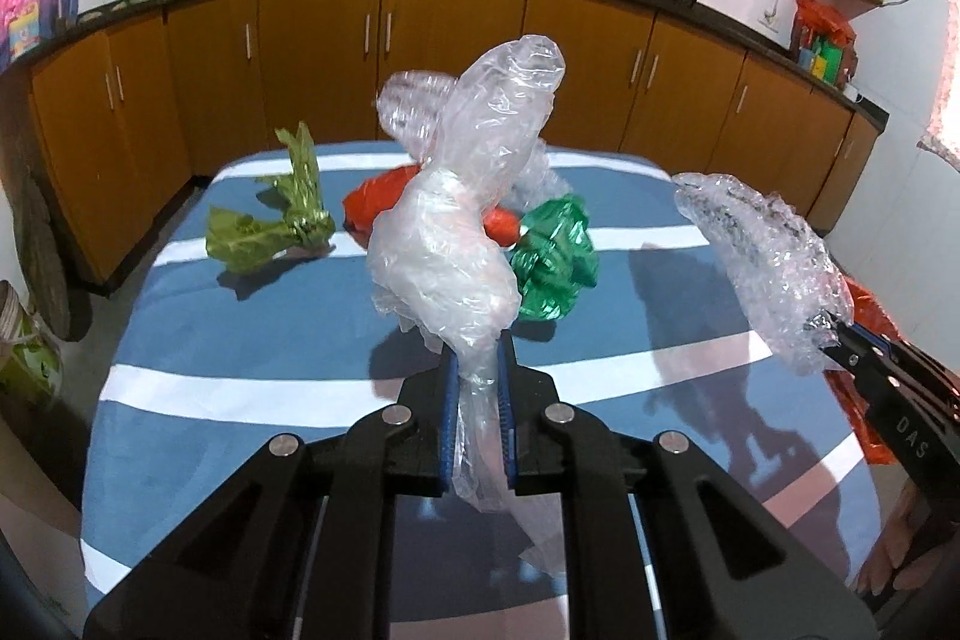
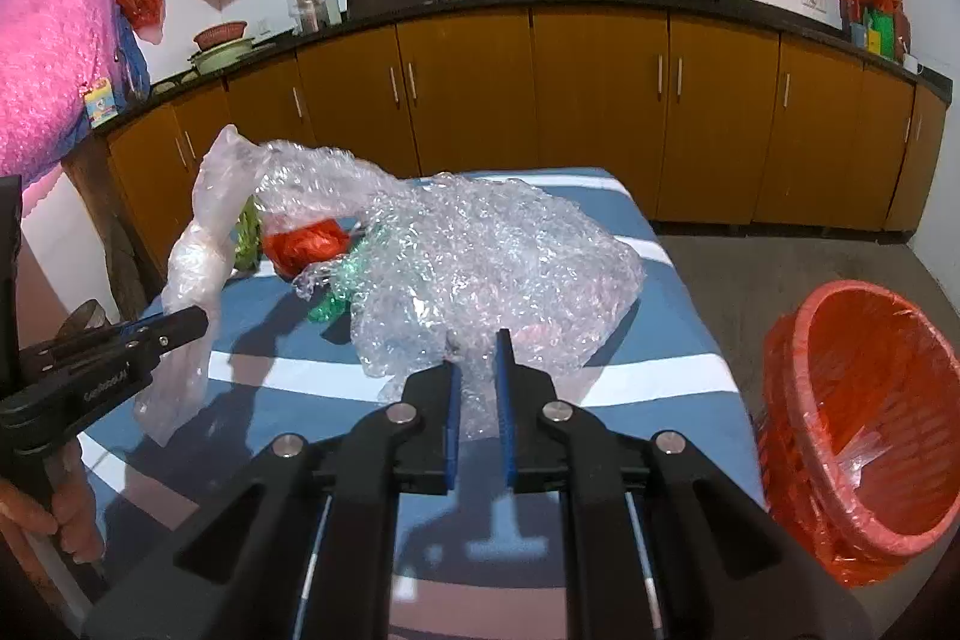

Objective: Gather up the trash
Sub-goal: 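Carry the clear bag and bubble wrap with both tools over the wastebasket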

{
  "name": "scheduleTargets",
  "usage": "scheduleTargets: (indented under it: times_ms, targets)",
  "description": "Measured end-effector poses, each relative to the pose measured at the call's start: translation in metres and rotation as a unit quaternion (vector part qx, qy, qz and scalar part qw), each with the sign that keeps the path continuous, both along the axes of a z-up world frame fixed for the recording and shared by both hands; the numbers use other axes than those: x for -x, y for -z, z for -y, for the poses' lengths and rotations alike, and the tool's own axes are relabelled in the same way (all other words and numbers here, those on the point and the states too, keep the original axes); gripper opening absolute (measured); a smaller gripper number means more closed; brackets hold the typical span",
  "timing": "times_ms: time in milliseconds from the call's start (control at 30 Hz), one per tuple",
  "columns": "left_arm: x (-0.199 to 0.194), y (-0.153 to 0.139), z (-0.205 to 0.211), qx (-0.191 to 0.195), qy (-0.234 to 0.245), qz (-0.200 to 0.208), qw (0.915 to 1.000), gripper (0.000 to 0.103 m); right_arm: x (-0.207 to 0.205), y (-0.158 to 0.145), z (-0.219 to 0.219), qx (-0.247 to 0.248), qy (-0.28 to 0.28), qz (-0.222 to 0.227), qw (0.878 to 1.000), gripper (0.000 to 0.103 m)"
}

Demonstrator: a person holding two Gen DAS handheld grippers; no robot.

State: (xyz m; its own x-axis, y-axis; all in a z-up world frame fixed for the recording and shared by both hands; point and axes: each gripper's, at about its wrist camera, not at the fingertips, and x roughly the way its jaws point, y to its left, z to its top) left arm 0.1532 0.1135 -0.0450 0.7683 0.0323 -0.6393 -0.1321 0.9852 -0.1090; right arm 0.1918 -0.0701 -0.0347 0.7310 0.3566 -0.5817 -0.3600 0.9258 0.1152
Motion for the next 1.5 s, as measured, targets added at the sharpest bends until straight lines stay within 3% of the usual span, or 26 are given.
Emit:
scheduleTargets:
  times_ms: [467,833,1133,1500]
  targets:
    - [0.003,-0.037,0.029,-0.007,0.035,0.049,0.9982,0.012,0.023,-0.043,0.040,-0.011,0.033,0.044,0.998,0.012]
    - [0.001,-0.063,0.086,-0.003,0.098,0.084,0.9916,0.012,0.040,-0.063,0.099,-0.010,0.094,0.073,0.993,0.012]
    - [-0.007,-0.068,0.145,0.015,0.168,0.092,0.9814,0.012,0.051,-0.067,0.162,-0.003,0.155,0.082,0.984,0.012]
    - [-0.024,-0.056,0.226,0.008,0.247,0.077,0.9660,0.012,0.055,-0.051,0.226,0.006,0.212,0.068,0.975,0.011]
